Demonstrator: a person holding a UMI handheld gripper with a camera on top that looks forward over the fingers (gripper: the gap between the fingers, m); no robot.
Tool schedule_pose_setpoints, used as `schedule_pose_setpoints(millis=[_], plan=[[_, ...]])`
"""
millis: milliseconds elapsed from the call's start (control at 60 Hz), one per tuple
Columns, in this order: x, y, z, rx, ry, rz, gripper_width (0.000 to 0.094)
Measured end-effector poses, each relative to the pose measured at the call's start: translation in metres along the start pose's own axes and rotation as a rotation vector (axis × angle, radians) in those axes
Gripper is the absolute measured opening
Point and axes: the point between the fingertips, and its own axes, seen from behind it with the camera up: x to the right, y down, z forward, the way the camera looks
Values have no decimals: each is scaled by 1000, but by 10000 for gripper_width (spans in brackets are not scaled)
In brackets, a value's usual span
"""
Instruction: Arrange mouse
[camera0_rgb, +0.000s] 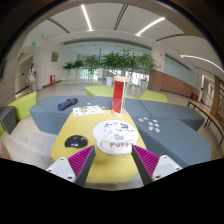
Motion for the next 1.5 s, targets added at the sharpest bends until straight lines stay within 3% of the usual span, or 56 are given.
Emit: schedule_pose_setpoints(millis=[217,400,633,800,1083,1133,1200,1367,1450,1500], plan=[[-17,9,23,-28,-71,8,806],[-82,31,38,-81,-189,4,811],[-151,51,83,-145,-259,-3,805],[-166,52,121,-181,-225,47,815],[-175,24,185,-148,-130,-29,813],[-178,17,193,-119,-118,-38,756],[-181,18,200,-108,-105,-25,610],[-177,17,202,-77,-49,-26,492],[-192,11,196,-113,-146,-13,457],[-196,-11,187,-79,-196,9,456]])
